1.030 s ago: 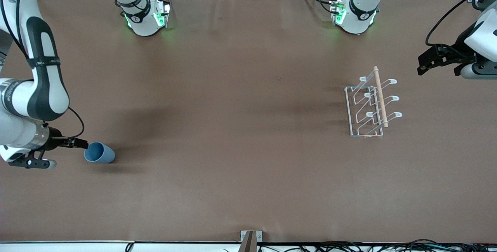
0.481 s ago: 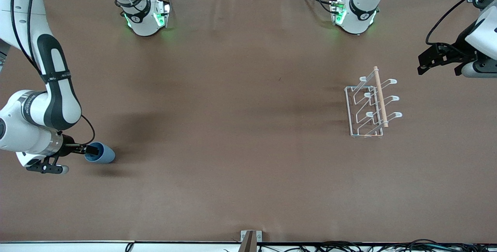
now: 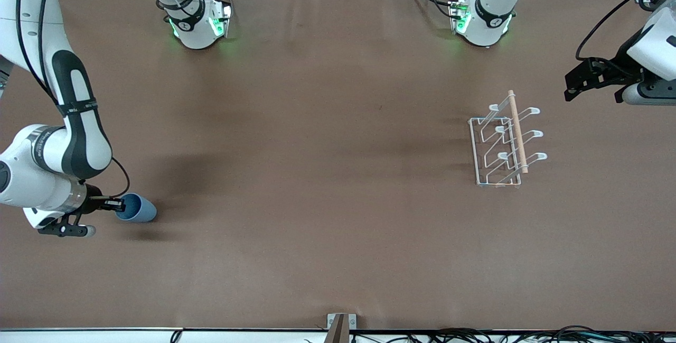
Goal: Hang cup on cup holder
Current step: 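Reach the right gripper down to the blue cup and grasp its rim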
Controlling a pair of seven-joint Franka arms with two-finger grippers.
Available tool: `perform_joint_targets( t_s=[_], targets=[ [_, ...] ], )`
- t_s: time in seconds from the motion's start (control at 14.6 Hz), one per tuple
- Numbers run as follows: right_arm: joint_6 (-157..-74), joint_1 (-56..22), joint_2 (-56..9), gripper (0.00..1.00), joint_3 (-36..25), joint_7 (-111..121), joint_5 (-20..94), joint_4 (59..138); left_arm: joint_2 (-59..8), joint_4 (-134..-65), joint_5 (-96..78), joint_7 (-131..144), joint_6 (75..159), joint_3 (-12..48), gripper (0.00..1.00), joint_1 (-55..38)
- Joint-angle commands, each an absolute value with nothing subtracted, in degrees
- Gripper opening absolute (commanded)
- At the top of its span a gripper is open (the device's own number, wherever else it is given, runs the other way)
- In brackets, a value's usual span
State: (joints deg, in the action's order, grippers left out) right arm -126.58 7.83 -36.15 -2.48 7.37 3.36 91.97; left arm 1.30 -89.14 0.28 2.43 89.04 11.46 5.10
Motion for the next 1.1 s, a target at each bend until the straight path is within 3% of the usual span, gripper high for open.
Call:
perform_joint_targets(
  t_s=[0.0, 0.34, 0.62, 0.89, 1.03],
  targets=[
    [-124.29, 7.56, -34.03, 0.03, -2.29, 8.35, 4.04, 91.67, 1.49, -88.59, -0.35, 1.93, 88.68, 11.60, 1.00, 5.36],
    [-113.93, 5.89, -25.68, 0.03, 0.34, 8.26, 5.70, 91.67, 1.49, -88.51, -0.26, 2.02, 88.68, 11.86, 1.00, 4.92],
    [-106.53, 4.67, -20.84, 0.03, 2.98, 8.70, 21.76, 91.67, 0.97, -88.51, -0.18, 2.11, 89.73, 16.33, 1.00, 4.83],
    [-105.91, 0.71, -19.95, 0.03, 4.48, 8.53, 34.94, 91.84, -0.78, -88.07, -0.35, 2.11, 94.65, 22.75, 1.00, 4.57],
    [-105.91, -1.22, -20.21, 0.01, 4.48, 8.61, 42.16, 91.93, -3.76, -84.13, -0.35, 2.20, 95.01, 25.65, 1.00, 4.31]
  ],
)
